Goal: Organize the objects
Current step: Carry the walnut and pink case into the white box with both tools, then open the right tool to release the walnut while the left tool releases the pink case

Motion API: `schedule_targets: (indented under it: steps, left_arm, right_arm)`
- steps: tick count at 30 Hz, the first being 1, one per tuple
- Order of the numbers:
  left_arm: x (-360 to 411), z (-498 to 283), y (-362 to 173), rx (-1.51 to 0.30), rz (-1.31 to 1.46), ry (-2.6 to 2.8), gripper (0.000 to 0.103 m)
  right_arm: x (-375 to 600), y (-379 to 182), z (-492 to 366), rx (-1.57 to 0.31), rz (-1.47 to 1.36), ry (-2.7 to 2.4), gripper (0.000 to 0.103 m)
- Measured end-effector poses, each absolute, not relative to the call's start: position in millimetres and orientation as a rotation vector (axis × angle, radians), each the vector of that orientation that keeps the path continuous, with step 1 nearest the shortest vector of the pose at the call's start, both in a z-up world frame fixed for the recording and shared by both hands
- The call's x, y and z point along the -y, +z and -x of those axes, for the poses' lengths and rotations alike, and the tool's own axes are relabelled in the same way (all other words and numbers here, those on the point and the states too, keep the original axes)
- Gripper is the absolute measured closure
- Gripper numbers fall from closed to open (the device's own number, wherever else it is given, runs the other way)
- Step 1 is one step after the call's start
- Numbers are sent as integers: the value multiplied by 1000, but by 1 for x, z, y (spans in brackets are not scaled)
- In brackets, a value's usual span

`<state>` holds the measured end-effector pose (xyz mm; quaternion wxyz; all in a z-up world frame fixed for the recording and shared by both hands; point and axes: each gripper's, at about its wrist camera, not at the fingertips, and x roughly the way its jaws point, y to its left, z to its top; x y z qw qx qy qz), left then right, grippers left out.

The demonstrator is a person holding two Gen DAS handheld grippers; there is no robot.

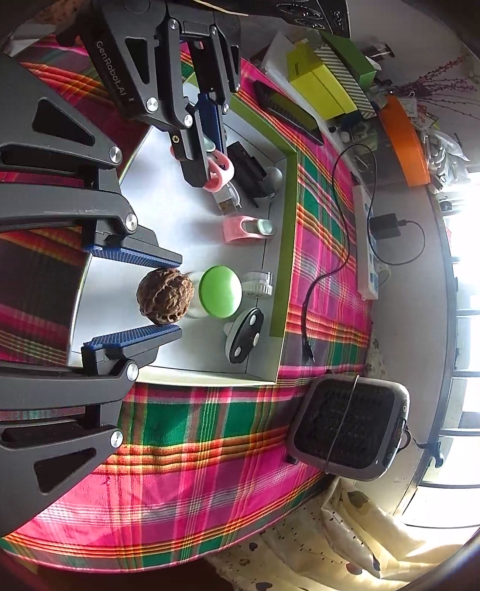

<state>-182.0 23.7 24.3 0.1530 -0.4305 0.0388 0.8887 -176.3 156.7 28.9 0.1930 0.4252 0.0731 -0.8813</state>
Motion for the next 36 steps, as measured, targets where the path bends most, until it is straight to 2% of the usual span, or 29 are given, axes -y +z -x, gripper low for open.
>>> schedule_targets:
  steps: [22,27,36]
  left_arm:
    - [-22,188,10,-80,1303,2536,86]
    - [-19,182,14,-79,1300,2572,80]
    - [-13,161,27,-46,1234,2648,78]
  right_arm:
    - [-149,20,181,-255,-1236,-2476,70]
    - [-151,24,177,-232,-1213,-2494,57]
    - [-154,34,157,-202,-1156,-2552,56]
